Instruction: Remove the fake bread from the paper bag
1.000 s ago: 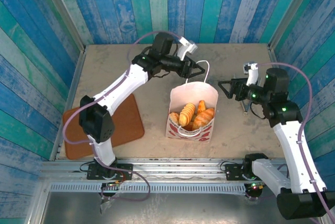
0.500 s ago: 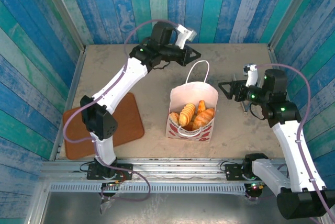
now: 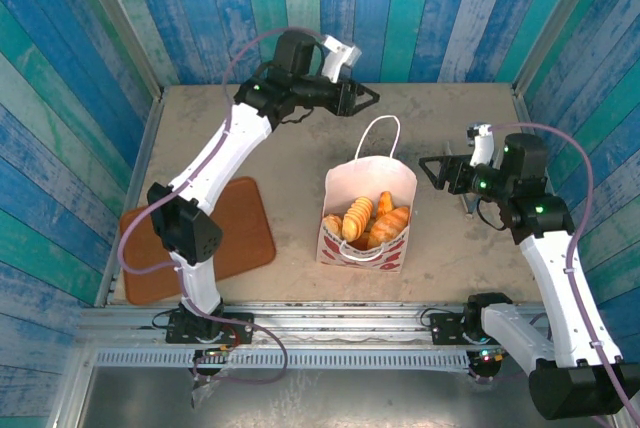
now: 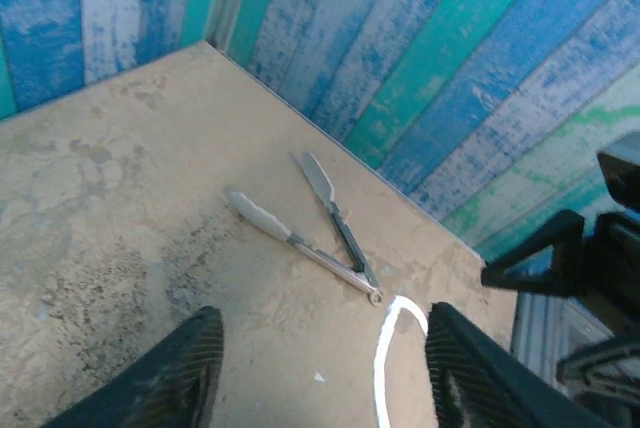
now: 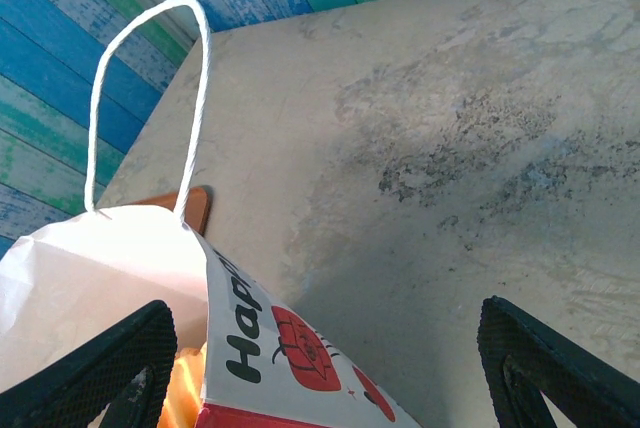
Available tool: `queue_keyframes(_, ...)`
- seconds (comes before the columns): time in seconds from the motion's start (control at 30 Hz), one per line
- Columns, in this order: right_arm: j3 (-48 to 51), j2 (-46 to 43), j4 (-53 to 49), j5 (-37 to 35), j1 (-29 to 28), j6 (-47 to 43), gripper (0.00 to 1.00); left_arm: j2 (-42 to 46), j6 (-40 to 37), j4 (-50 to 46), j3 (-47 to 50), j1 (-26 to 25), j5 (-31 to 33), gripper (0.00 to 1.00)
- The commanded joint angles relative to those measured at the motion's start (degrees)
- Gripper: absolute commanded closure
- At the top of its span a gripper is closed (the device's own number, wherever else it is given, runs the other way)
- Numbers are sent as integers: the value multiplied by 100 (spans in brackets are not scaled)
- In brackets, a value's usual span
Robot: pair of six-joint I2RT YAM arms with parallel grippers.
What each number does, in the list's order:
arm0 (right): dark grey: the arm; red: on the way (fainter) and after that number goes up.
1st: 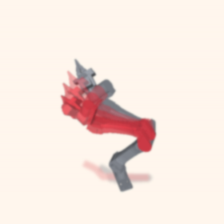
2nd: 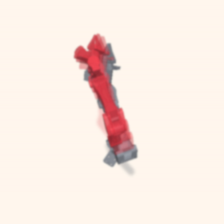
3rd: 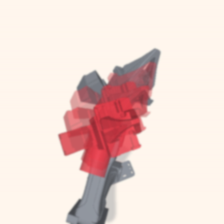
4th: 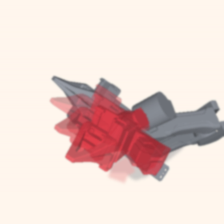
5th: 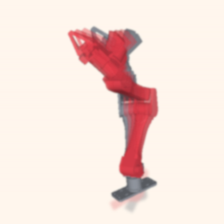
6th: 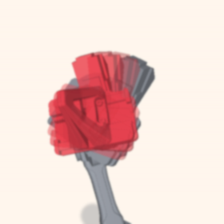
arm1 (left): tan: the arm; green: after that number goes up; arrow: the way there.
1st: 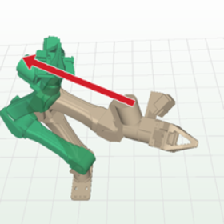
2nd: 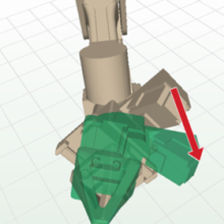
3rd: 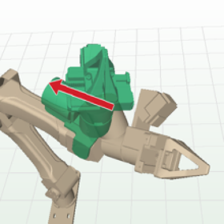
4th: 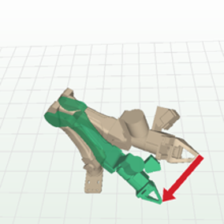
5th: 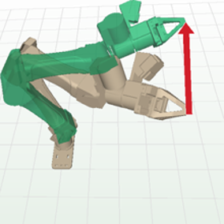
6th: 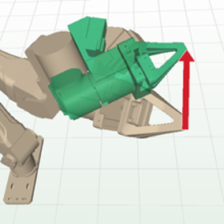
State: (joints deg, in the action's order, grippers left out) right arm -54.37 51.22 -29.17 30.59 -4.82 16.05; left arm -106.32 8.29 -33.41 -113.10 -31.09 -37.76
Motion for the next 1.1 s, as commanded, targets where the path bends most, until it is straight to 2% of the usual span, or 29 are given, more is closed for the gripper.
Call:
queue_keyframes(0.0, 41, -90, -13, -44, -21, 58, 18, -281, -518, -573, -235, -44, -536, 31)
queue_keyframes(0.17, 58, -110, -14, -97, -21, 56, 18, -698, -997, -1415, -684, -172, -636, 29)
queue_keyframes(0.3, 58, -95, -11, -123, -24, 61, 18, -1146, -1334, -2099, -1255, -315, -708, 35)
queue_keyframes(0.43, 56, -94, -14, -145, -19, 56, 18, -1510, -1341, -2458, -1727, -336, -585, 54)
queue_keyframes(0.57, 58, -95, -20, -219, -21, 13, 17, -1555, -1285, -2416, -1879, -336, -670, 91)
queue_keyframes(0.63, 59, -87, -2, -230, -19, 22, 17, -1480, -1201, -2281, -1874, -334, -534, 100)
queue_keyframes(0.77, 57, -41, 18, -238, -19, 38, 17, -1288, -897, -1875, -1775, -302, -1, 100)
queue_keyframes(1.07, 65, -7, 66, -211, -22, 107, 17, -815, -160, -829, -1359, 132, 452, 100)
